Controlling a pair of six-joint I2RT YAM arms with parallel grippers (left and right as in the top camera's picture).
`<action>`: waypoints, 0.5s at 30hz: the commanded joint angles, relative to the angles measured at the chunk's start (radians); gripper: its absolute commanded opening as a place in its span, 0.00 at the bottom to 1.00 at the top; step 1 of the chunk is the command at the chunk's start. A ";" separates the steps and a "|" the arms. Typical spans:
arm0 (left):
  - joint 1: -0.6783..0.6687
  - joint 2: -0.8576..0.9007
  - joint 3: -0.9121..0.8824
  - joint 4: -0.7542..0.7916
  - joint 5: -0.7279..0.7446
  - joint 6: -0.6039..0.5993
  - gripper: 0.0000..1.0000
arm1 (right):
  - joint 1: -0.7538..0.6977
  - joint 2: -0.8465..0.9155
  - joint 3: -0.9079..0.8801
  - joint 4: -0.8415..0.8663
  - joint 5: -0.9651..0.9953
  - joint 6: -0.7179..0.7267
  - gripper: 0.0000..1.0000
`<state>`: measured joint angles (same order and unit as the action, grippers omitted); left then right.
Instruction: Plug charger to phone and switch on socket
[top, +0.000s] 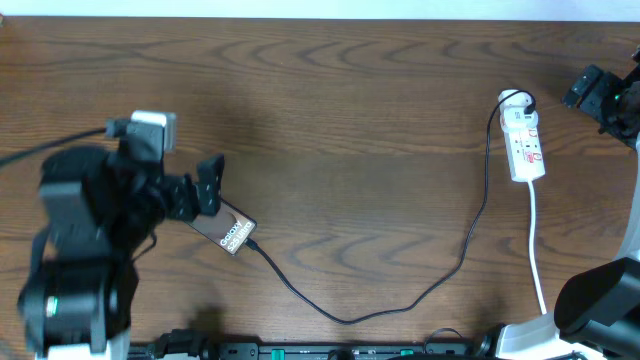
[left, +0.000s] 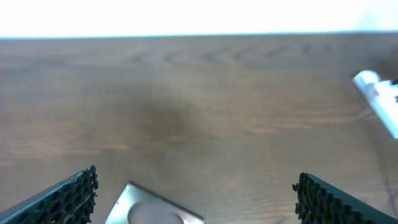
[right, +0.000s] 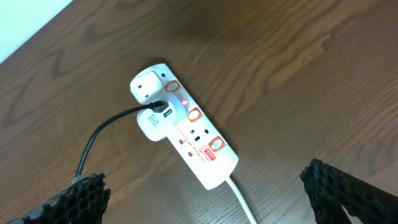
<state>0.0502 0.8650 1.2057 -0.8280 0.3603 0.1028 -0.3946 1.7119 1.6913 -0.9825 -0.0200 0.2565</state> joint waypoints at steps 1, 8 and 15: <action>-0.001 -0.108 -0.006 -0.002 -0.007 0.009 1.00 | 0.005 0.005 0.001 -0.002 0.014 0.013 0.99; -0.001 -0.342 -0.006 -0.002 -0.007 0.009 1.00 | 0.005 0.005 0.001 -0.002 0.014 0.013 0.99; -0.001 -0.472 -0.006 -0.002 -0.007 0.009 1.00 | 0.005 0.005 0.001 -0.002 0.014 0.013 0.99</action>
<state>0.0502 0.4095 1.2057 -0.8303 0.3599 0.1036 -0.3950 1.7119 1.6913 -0.9825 -0.0177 0.2565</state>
